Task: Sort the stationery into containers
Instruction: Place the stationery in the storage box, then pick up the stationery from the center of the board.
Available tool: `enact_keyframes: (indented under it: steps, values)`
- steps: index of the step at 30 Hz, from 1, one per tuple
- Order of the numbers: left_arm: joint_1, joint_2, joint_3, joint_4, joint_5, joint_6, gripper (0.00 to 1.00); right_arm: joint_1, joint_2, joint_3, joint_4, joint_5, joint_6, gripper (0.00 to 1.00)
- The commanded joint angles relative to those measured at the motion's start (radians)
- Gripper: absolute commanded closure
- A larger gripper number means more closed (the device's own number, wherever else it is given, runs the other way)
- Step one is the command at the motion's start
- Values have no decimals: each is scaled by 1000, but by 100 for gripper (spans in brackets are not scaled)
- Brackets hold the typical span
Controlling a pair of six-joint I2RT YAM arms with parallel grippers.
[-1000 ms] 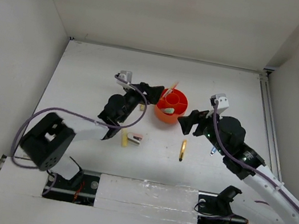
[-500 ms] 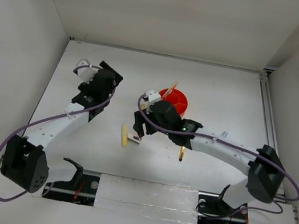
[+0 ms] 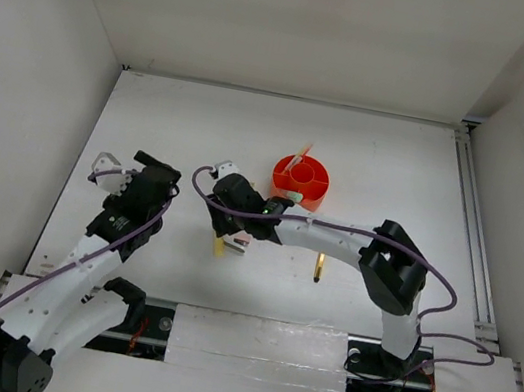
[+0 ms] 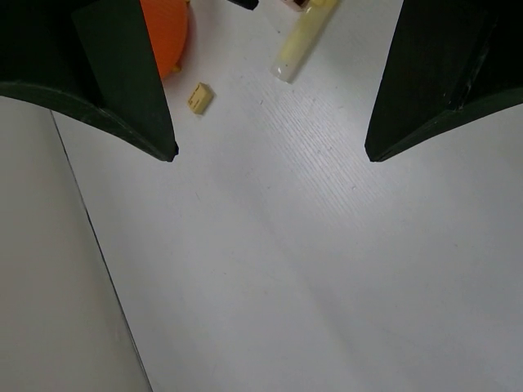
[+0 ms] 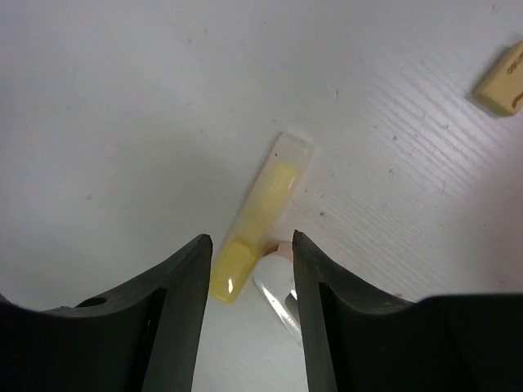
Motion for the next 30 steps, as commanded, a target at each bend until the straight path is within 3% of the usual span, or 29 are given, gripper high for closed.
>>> enact_keyframes:
  steps: [1,16,30]
  values:
    - [2,-40,-34,-77,-74,-73,0,14,0,52,-19,35,29,50]
    - [2,-23,-44,5,-11,13,0,66,-22,-48,-16,20,76,53]
    - [2,-23,-65,40,15,48,0,86,-42,-60,7,28,85,48]
